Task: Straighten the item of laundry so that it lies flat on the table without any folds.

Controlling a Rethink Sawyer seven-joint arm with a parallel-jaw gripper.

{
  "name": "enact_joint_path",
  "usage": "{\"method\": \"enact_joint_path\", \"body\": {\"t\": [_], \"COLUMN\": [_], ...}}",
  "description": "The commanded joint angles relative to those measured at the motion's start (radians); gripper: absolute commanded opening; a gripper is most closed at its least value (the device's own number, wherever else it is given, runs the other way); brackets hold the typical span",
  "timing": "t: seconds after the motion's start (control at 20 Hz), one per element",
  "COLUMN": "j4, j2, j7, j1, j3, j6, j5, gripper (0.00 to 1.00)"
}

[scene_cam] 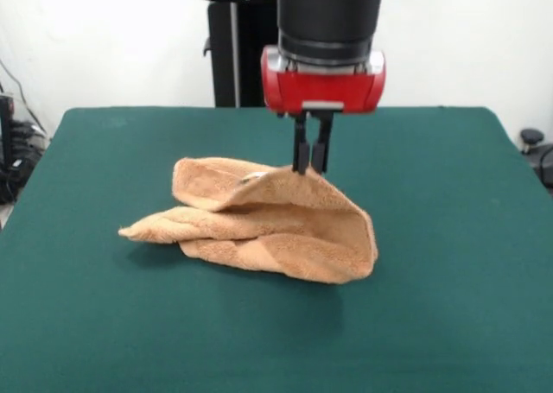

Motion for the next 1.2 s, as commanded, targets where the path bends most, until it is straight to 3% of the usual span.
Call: {"method": "enact_joint_path", "body": {"t": [0.05,0.7,1.2], "j4": [0.126,0.079,0.056], "j2": [-0.079,-0.015,0.075], "j7": [0.099,0.303,0.51], "j1": [0.025,0.168,0.328], "j3": [0.015,-0.128,-0.295], "j6": [0.091,-0.014,-0.056], "j5": [-0.01,-0.039,0.012], "gripper": [0.0,0.0,0.0]}}
